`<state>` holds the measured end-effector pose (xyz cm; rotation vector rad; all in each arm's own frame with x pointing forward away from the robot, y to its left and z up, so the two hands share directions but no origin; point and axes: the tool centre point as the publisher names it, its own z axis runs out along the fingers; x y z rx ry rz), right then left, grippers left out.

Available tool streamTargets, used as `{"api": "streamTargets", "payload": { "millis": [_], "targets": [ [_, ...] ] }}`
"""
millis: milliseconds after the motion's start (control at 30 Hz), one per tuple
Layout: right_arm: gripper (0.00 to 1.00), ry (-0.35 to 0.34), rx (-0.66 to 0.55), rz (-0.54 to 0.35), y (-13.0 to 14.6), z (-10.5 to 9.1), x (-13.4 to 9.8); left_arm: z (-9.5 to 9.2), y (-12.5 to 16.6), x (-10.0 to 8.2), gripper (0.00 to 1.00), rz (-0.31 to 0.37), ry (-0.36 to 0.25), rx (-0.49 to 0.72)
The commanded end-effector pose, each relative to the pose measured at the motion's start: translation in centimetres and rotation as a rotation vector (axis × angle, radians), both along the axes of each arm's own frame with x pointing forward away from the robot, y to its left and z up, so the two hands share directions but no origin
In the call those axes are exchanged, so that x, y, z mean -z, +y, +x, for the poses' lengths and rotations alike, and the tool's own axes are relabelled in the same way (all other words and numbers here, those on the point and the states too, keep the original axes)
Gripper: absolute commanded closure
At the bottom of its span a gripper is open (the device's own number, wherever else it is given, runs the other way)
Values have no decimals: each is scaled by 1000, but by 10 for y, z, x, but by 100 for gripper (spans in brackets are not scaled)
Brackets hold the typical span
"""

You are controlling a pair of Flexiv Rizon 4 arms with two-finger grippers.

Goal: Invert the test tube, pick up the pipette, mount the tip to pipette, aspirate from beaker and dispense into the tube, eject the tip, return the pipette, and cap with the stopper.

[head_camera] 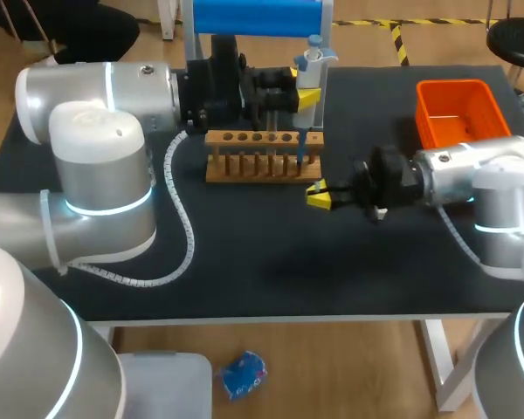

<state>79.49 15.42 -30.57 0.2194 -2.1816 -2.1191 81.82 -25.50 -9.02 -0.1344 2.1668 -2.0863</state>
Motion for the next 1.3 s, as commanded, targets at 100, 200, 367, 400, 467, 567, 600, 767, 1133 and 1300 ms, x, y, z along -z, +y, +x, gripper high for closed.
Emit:
{"api": "streamTargets", "payload": {
  "millis": [100,200,367,400,467,567,600,767,1133,1300],
  "targets": [
    [100,-19,-8,4,12,5,-1,0,-1,1,100,-5,-3,-1],
    [100,-34,-6,10,13,7,-6,0,-1,1,100,-5,-3,-1],
    [100,-43,-9,11,15,9,-8,0,-1,1,100,-5,-3,-1],
    [100,-44,-10,11,16,9,-8,0,-1,1,100,-5,-3,-1],
    [100,-48,-12,12,16,10,-9,0,-1,1,100,-5,-3,-1],
    [100,-55,-13,14,18,13,-11,0,-1,1,100,-5,-3,-1],
    [100,-56,-13,14,18,14,-11,0,-1,1,100,-5,-3,-1],
    [100,-61,-16,15,20,18,-14,0,-1,1,100,-5,-3,-1],
    [100,-78,-20,15,24,28,-20,0,-1,1,100,-5,-3,-1],
    [100,-88,-27,16,25,27,-23,0,-1,1,100,-5,-3,-1]
  ]
}}
